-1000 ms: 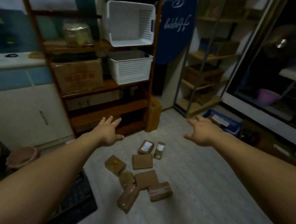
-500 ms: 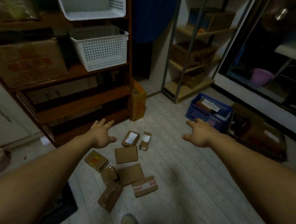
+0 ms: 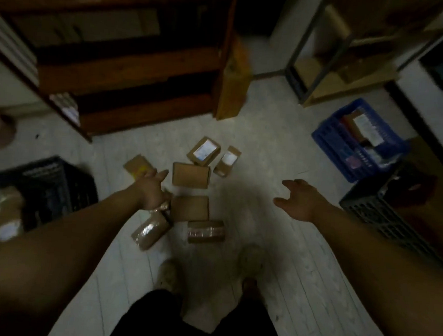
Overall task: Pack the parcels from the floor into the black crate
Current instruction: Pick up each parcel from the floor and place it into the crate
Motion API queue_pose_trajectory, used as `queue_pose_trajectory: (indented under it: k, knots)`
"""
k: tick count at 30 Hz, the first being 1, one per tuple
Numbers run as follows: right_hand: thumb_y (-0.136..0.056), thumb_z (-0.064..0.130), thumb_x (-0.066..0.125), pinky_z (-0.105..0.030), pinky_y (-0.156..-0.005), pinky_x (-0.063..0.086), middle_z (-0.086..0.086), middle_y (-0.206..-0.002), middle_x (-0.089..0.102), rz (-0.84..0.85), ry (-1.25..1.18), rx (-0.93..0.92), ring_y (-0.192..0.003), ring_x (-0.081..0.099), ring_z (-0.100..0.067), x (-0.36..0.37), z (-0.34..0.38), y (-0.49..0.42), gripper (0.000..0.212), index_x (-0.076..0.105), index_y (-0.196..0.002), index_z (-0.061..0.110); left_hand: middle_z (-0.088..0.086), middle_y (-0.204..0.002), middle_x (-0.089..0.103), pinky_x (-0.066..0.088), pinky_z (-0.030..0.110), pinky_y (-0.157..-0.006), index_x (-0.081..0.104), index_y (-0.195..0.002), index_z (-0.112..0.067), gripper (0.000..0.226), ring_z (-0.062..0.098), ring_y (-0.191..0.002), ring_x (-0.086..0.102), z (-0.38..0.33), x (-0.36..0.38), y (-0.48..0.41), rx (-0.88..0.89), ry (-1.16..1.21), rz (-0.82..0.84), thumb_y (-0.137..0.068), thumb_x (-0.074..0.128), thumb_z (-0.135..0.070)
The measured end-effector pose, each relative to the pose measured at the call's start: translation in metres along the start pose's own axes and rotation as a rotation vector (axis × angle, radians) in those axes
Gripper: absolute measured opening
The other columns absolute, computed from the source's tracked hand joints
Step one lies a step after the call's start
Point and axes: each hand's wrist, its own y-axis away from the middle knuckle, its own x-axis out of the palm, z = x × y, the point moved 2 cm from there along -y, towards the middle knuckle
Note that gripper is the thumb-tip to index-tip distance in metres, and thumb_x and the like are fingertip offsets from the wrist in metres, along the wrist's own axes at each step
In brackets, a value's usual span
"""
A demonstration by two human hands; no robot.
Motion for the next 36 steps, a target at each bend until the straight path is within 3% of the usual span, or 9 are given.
queue_pose_trajectory:
  k: [8,10,13,23,25,29,31,33,36]
  knots:
    - [-0.094,0.047,0.051,-0.043,-0.113,0.03,-0.01,-0.158,0.017,0.242,0.041,-0.26,-0.141,0.027,-0.03,0.069,0.013,-0.15,0.071,0.02,-0.151,0.019,0.009,-0.159,0.009,0.01,0.039,-0.118,0.011,-0.151,-0.015,0.076,0.029,-0.146,0.008,0.0,0.118,-0.061,-0.288,0.297,0.088,-0.091,0.035,-0.054]
    - [-0.094,0.046,0.051,-0.044,-0.111,0.034,-0.011,-0.156,0.022,0.268,0.007,-0.236,-0.139,0.031,-0.031,0.094,0.003,-0.188,0.069,0.022,-0.15,0.02,0.009,-0.158,0.016,0.018,0.042,-0.117,0.017,-0.15,-0.017,0.086,0.03,-0.144,0.016,-0.003,0.158,-0.091,-0.329,0.343,0.119,-0.081,0.039,-0.064]
    - [-0.094,0.043,0.051,-0.044,-0.108,0.037,-0.013,-0.154,0.028,0.298,-0.046,-0.158,-0.136,0.035,-0.033,0.143,-0.012,-0.244,0.068,0.023,-0.15,0.016,0.011,-0.157,0.017,0.02,0.039,-0.116,0.018,-0.15,-0.013,0.077,0.029,-0.144,0.019,-0.006,0.212,-0.14,-0.419,0.444,0.154,-0.09,0.059,-0.038]
    - [-0.09,0.046,0.057,-0.033,-0.104,0.035,-0.014,-0.152,0.031,0.47,-0.142,-0.046,-0.135,0.037,-0.032,0.354,-0.022,-0.407,0.078,0.022,-0.149,0.008,0.01,-0.157,0.019,0.027,0.035,-0.111,0.015,-0.151,-0.017,0.069,0.028,-0.141,0.026,0.034,0.386,-0.325,-0.555,0.641,0.189,-0.095,0.051,-0.035]
    - [-0.085,0.052,0.063,-0.029,-0.1,0.037,-0.012,-0.15,0.035,0.499,-0.225,-0.01,-0.131,0.041,-0.029,0.39,-0.02,-0.431,0.087,0.022,-0.149,0.009,0.011,-0.155,0.025,0.035,0.03,-0.097,0.016,-0.15,-0.017,0.069,0.028,-0.135,0.035,0.041,0.412,-0.35,-0.608,0.717,0.171,-0.094,0.053,-0.034]
    - [-0.091,0.044,0.058,-0.024,-0.099,0.039,-0.011,-0.154,0.027,0.556,-0.48,0.12,-0.134,0.039,-0.026,0.447,-0.013,-0.467,0.087,0.007,-0.152,0.009,0.012,-0.155,0.023,0.036,0.029,-0.1,0.011,-0.15,-0.012,0.073,0.023,-0.134,0.038,0.043,0.447,-0.38,-0.651,0.904,0.184,-0.094,0.051,-0.037]
    - [-0.096,0.037,0.053,-0.031,-0.099,0.045,-0.016,-0.149,0.036,0.599,-0.571,0.156,-0.126,0.046,-0.026,0.464,-0.004,-0.474,0.069,0.022,-0.149,0.006,0.017,-0.146,0.039,0.046,0.017,-0.078,0.046,-0.128,-0.01,0.035,0.01,-0.101,0.06,0.039,0.46,-0.385,-0.647,1.006,0.231,-0.097,0.047,-0.026]
    - [-0.097,0.033,0.051,-0.035,-0.103,0.044,-0.018,-0.143,0.044,0.611,-0.624,0.185,-0.124,0.049,-0.029,0.471,0.002,-0.471,0.058,0.034,-0.143,0.002,0.022,-0.126,0.056,0.052,0.012,-0.069,0.055,-0.093,-0.014,0.014,0.015,-0.086,0.065,0.034,0.461,-0.38,-0.634,1.064,0.231,-0.099,0.043,-0.018]
    - [-0.094,0.034,0.057,-0.034,-0.092,0.052,-0.011,-0.135,0.051,0.532,-0.698,0.175,-0.109,0.058,-0.026,0.453,0.007,-0.446,0.058,0.038,-0.141,0.006,0.012,-0.123,0.056,0.048,0.026,-0.08,0.049,-0.127,-0.009,0.032,0.022,-0.11,0.056,0.037,0.452,-0.36,-0.588,1.117,0.207,-0.1,0.04,-0.023]
